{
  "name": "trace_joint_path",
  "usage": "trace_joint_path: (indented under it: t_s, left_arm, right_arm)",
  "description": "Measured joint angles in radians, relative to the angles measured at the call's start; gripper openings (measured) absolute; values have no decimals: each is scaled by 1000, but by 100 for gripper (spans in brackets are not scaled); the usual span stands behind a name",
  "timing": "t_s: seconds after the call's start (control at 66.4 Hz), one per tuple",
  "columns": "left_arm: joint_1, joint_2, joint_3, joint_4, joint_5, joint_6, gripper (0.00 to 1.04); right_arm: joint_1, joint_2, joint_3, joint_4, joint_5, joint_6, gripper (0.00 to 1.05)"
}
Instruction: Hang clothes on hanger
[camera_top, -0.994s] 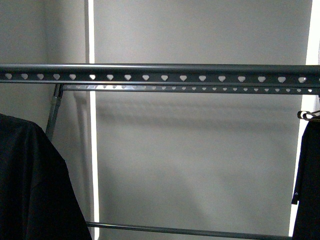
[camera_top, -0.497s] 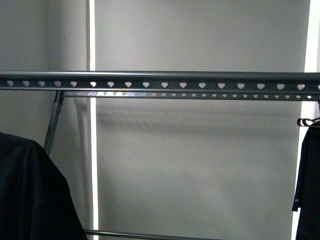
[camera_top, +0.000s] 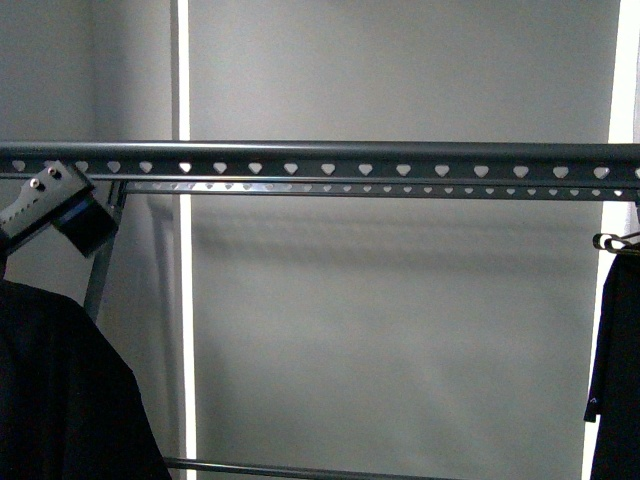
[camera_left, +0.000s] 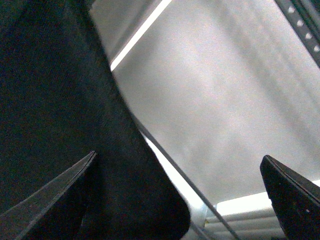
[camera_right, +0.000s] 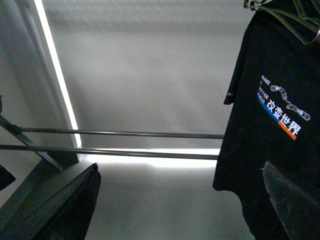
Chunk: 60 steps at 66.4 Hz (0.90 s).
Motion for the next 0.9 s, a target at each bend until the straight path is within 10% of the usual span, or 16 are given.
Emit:
trace_joint_path:
  t_s: [0.437,0.903]
  left_arm:
    - [48,202,244,-17,-132,43,98]
    - [64,214,235,-45,-137,58,20]
  right_arm:
    - [0,0,0,0,0,0,97]
    - [0,0,0,0,0,0,97]
